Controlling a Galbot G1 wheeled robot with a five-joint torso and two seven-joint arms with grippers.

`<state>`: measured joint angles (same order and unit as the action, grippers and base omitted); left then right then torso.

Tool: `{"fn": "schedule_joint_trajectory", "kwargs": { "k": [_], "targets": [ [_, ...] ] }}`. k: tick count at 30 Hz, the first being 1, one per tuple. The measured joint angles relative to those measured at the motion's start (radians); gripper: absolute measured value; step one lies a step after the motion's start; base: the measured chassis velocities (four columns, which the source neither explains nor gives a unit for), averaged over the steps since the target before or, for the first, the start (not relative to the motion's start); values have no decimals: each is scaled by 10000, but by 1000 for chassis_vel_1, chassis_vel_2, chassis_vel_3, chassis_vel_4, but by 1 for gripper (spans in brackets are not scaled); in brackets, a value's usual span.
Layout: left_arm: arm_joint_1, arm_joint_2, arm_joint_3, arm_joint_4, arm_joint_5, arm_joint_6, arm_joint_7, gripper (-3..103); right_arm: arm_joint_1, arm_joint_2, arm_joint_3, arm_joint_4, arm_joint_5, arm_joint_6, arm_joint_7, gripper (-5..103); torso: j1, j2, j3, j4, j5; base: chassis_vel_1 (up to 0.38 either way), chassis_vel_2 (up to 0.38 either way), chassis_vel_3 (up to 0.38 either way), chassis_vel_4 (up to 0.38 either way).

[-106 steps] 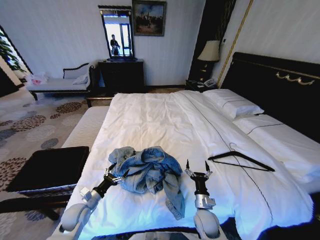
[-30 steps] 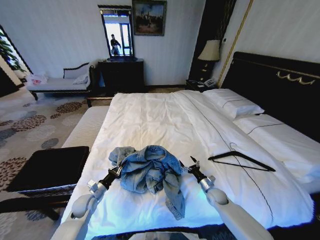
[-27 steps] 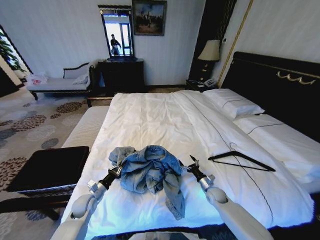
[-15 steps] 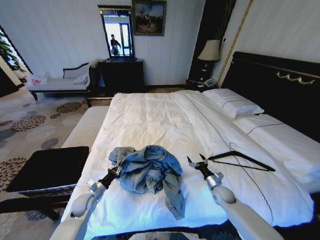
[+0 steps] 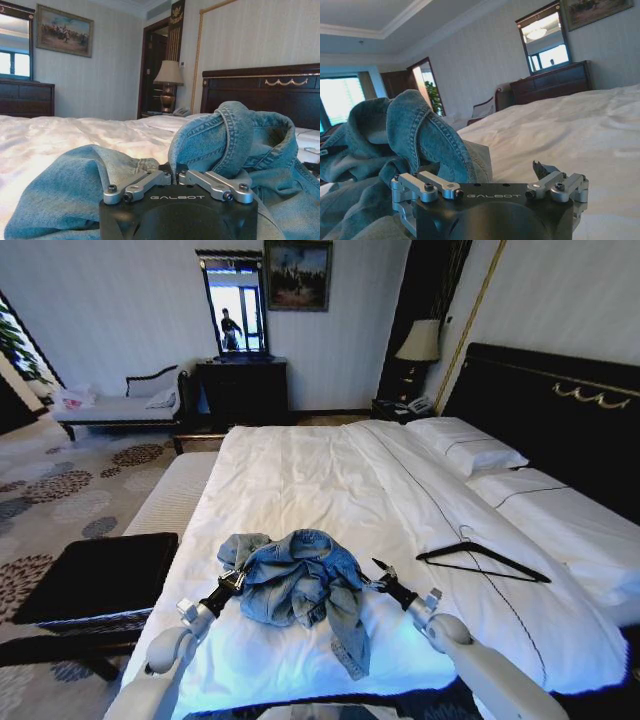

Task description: Pick up the clothes from the bed and hang them on the clothes hanger.

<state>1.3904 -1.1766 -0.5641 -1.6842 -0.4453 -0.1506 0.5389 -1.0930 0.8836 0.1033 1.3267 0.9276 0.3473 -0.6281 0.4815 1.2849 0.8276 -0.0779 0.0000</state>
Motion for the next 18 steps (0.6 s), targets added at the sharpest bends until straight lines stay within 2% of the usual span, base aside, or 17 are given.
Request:
{"fn": "schedule_joint_trajectory", "kwargs": {
  "k": [9, 16, 18],
  "targets": [
    [7, 41, -38, 26, 0, -6, 2, 2, 579, 77, -430, -622, 49, -20, -513, 100, 1, 0, 1, -1, -1, 0, 0, 0, 0],
    [59, 83, -75, 16, 25, -10, 3, 2, 734, 214, -501, -892, -3, -36, -1455, 101, 1, 0, 0, -1, -1, 0, 0, 0, 0],
    [59, 139, -72, 10, 27, -13, 2, 2, 760, 244, -501, -1022, -52, -36, -1775, 99, 1, 0, 1, -1, 0, 0, 0, 0, 0]
  ]
}}
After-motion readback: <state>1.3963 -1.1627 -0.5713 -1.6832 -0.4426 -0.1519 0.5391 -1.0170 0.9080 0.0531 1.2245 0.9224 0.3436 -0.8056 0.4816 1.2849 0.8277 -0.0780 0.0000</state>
